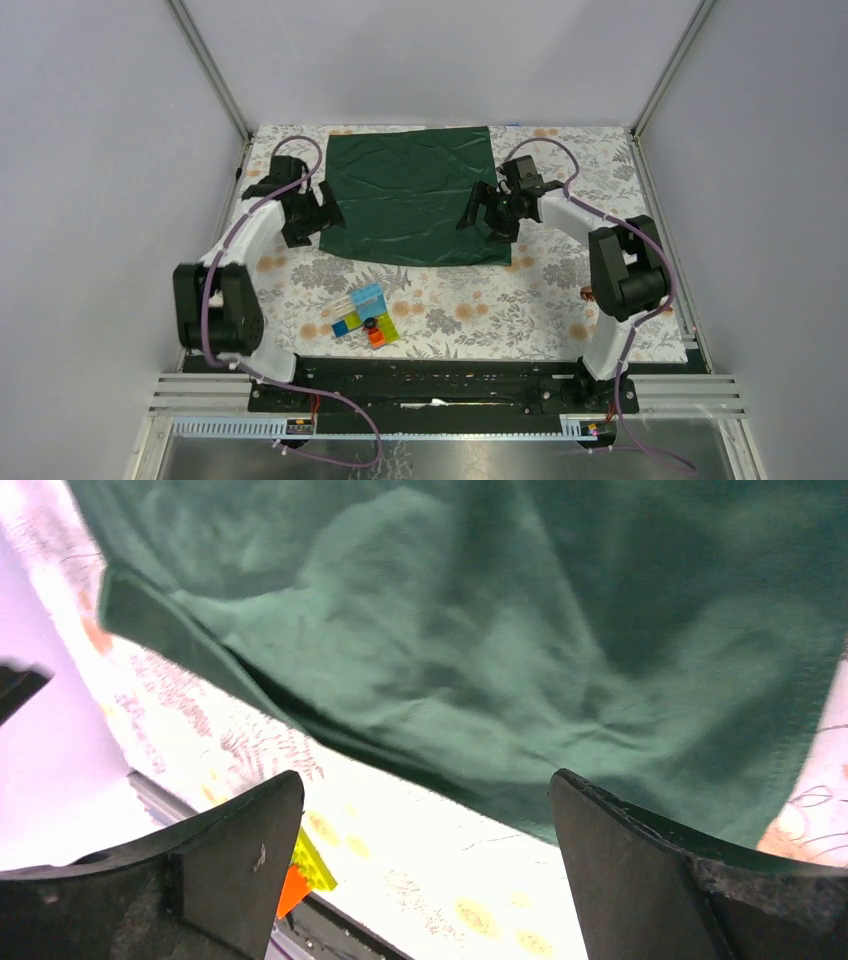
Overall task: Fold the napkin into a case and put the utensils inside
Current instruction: Flatten out the crumpled napkin at the center of the board.
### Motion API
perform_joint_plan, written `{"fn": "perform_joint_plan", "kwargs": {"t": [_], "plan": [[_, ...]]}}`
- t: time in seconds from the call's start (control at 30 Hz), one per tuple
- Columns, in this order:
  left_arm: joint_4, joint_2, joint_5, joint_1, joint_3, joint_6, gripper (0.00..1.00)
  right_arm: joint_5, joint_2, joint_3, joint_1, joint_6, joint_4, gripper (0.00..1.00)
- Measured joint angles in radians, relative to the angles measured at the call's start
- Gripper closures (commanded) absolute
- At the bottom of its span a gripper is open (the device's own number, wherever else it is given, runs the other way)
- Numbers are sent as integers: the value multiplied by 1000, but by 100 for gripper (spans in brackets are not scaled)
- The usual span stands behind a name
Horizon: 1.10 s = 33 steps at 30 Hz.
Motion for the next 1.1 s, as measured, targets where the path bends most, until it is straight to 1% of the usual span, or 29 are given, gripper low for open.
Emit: {"fn": "perform_joint_plan", "kwargs": {"t": [0.2, 0.27, 0.33, 0.43, 0.63, 0.77, 0.83, 1.0, 1.1], "plan": [[37, 319, 36, 2, 190, 2, 1, -43, -45, -18, 8, -16, 9, 0], [48, 396, 53, 3, 235, 5, 1, -44, -49, -37, 8, -25, 7, 0], [54, 443, 60, 4, 261, 8, 1, -49, -56, -55, 8, -34, 5, 0], [68, 463, 66, 5, 274, 13, 1, -58, -65, -66, 8, -50, 1, 0], [89, 462, 116, 5, 268, 31, 2, -75, -90, -66, 8, -76, -3, 0], [119, 418, 156, 5, 193, 37, 5, -90, -97, -66, 8, -83, -3, 0], [118, 363, 174, 6, 129, 39, 8, -102, -97, -66, 8, -83, -2, 0], [110, 177, 216, 46, -9, 39, 8, -119, -110, -80, 7, -83, 2, 0], [91, 55, 211, 77, -59, 38, 11, -121, -128, -95, 7, -82, 3, 0]]}}
